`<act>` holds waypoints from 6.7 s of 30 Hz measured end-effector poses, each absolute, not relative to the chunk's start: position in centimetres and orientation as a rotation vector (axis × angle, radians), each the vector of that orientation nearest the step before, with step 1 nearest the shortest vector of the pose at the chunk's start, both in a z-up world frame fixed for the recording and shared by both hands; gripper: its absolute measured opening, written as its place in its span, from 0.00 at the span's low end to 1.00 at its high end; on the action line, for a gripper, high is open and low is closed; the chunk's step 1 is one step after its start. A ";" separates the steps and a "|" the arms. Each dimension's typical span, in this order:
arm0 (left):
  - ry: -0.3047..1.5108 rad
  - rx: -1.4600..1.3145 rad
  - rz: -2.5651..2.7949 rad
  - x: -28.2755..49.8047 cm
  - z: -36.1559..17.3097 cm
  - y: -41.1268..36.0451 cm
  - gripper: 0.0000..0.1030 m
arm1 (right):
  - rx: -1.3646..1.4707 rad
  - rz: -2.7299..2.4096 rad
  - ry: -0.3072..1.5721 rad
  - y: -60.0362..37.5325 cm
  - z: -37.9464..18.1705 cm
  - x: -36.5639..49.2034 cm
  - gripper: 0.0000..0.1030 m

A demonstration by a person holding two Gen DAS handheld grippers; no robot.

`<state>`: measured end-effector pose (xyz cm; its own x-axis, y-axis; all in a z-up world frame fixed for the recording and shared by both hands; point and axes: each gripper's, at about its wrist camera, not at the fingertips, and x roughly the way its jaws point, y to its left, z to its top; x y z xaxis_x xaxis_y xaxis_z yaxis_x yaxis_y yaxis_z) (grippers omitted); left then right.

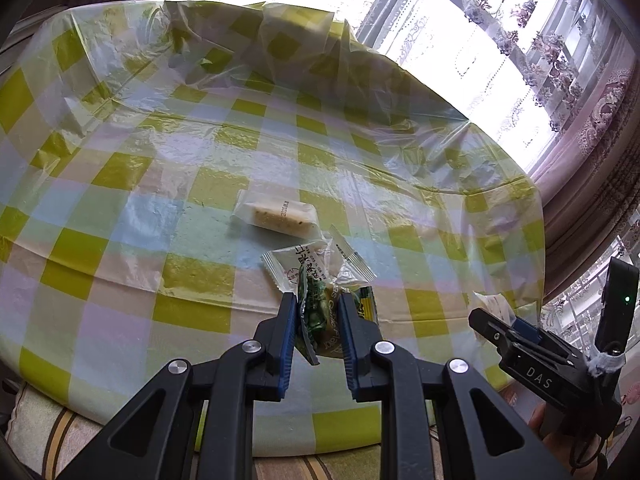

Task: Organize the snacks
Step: 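Carry both bags into the white box and open both grippers, then move both grippers back over the last snacks on the table, then grasp the white nut packet with the left gripper while the right gripper grasps the clear bread bag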

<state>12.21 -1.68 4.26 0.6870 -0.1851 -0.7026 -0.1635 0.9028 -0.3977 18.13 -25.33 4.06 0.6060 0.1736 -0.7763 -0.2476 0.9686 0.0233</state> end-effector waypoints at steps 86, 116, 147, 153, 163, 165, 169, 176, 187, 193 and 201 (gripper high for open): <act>1.116 -0.139 -0.716 9.2 4.4 -33.3 0.45 | 0.079 -0.257 1.023 -53.5 2.0 6.6 0.83; 1.044 -0.343 -0.491 12.2 4.5 -21.0 0.45 | -0.029 -0.001 1.014 -41.2 4.0 9.9 0.84; 0.938 -0.334 -0.178 16.5 2.9 -1.0 0.73 | -0.116 0.248 0.985 -24.6 3.4 14.5 0.87; 0.944 -0.138 -0.266 18.8 2.5 -2.0 0.76 | -0.138 0.247 0.982 -23.4 2.5 14.8 0.88; 0.972 -0.016 -0.404 21.4 1.2 -3.0 0.76 | -0.076 0.260 0.998 -24.2 1.7 15.5 0.89; 0.984 -0.003 -0.439 21.8 1.0 -3.3 0.75 | -0.063 0.264 1.005 -24.3 1.5 15.8 0.89; 1.014 0.019 -0.474 22.5 0.1 -4.0 0.73 | -0.049 0.269 1.015 -24.3 1.2 16.1 0.89; 0.991 0.129 -0.439 22.2 0.0 -5.0 0.50 | -0.056 0.268 1.020 -24.0 1.2 16.2 0.89; 1.019 0.047 -0.352 18.7 0.2 -3.8 0.43 | -0.082 0.279 1.010 -22.5 1.7 17.9 0.89; 1.034 -0.120 -0.216 16.7 0.3 -0.5 0.42 | -0.106 0.319 0.995 -19.7 1.9 20.3 0.89; 0.970 -0.354 0.033 15.2 0.0 5.4 0.41 | -0.248 0.477 0.953 -12.0 0.9 23.5 0.89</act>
<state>15.15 5.43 -0.01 0.5696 -0.1294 -0.8117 -0.1847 0.9421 -0.2798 23.46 -12.01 0.93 0.4864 0.2807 -0.8274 -0.4947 0.8691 0.0041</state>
